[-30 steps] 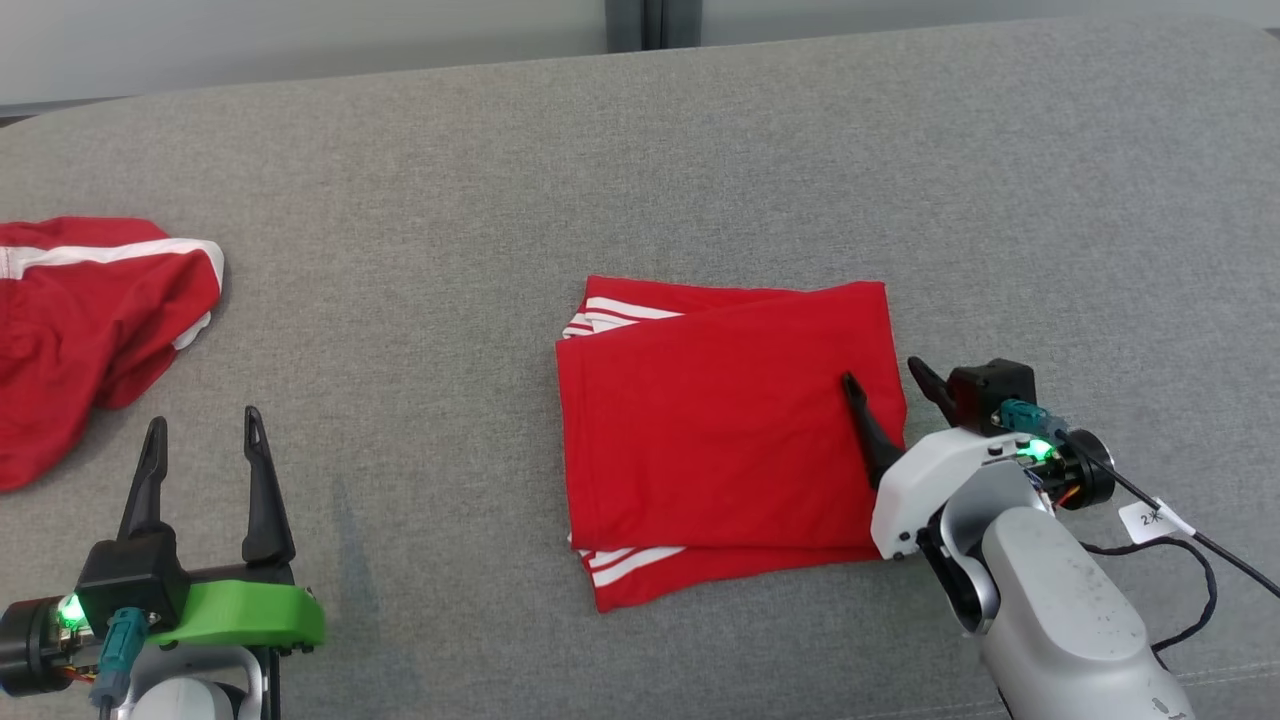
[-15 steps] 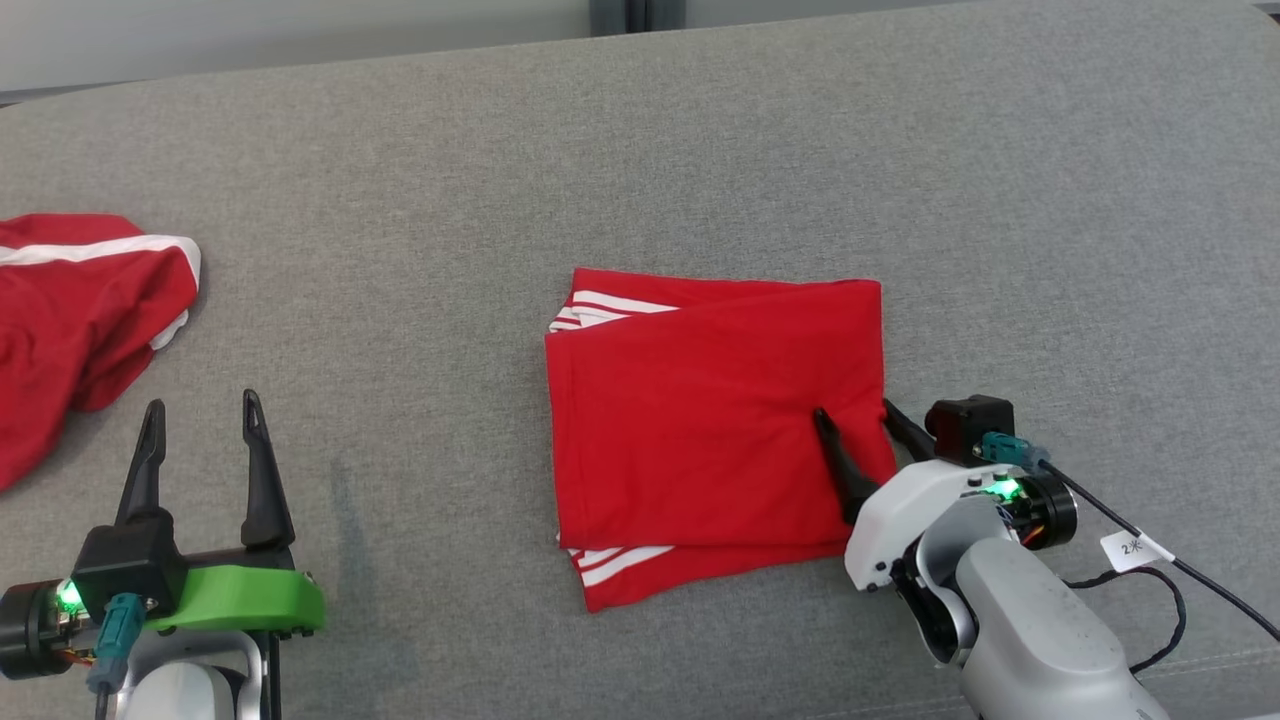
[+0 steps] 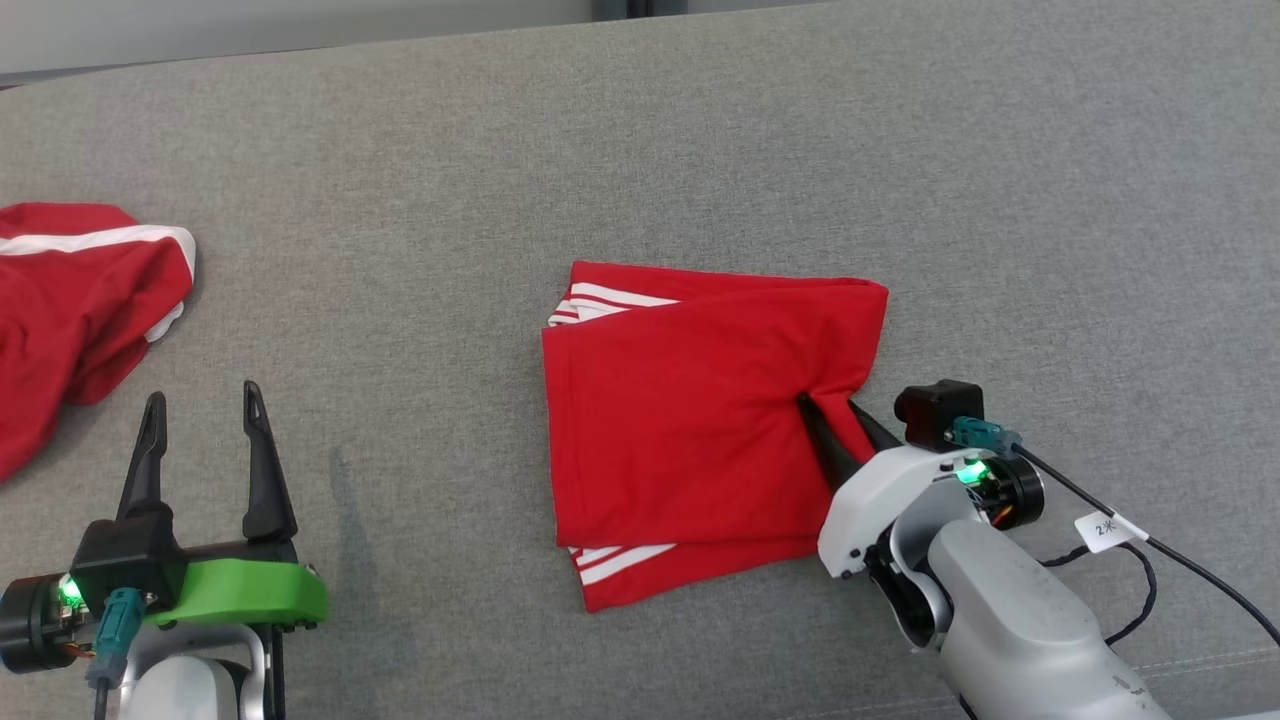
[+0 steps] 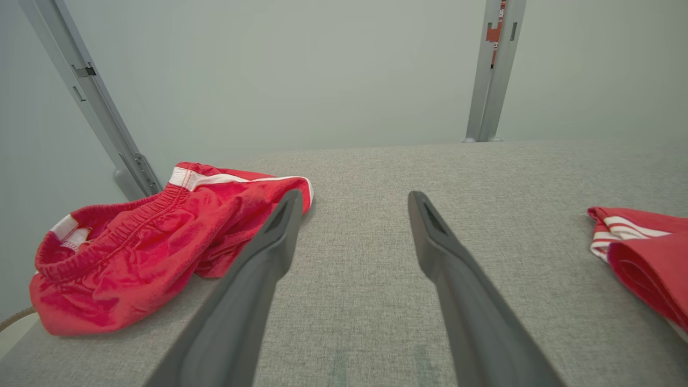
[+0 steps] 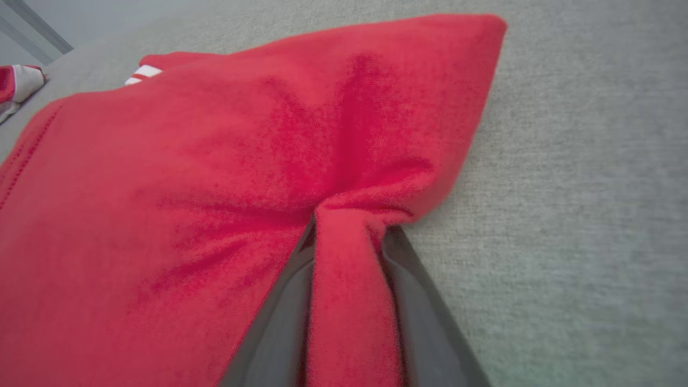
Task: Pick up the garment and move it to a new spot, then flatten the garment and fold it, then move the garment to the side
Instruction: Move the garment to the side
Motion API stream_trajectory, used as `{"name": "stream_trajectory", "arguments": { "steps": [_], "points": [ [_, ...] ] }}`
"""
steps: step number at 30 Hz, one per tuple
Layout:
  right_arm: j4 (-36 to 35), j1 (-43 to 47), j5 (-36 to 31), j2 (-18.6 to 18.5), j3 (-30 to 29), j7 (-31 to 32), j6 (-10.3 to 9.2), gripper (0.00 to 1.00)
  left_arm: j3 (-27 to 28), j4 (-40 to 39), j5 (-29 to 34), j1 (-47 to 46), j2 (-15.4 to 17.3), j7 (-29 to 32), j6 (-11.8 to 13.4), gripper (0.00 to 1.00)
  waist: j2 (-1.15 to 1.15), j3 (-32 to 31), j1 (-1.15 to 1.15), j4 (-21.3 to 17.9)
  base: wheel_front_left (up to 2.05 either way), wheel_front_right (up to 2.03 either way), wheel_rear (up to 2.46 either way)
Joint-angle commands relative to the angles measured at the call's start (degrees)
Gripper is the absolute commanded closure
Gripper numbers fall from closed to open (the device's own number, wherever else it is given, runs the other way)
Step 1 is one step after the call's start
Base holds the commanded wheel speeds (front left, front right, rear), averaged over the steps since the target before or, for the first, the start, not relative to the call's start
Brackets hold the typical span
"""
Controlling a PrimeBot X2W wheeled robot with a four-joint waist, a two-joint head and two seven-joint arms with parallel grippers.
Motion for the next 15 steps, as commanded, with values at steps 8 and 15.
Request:
{"name": "stream_trajectory", "arguments": {
  "steps": [8,15],
  "points": [
    [1.7,-4.5,-3.6,-2.9,1.1,-3.4,0.19,1.0,0.5,-0.8,0.0,-0.9,-0.1,0.0,-0.5,0.0,0.0,0.3,0.0,-0.3,0.0,0.0,0.0],
    [0.5,-11.5,-7.5,-6.9,2.7,-4.0,0.2,1.0,0.4,-4.2,0.7,-2.4,-0.1,0.0,-1.1,0.0,0.0,2.8,0.0,-0.5,0.0,0.0,0.0]
  ]
}}
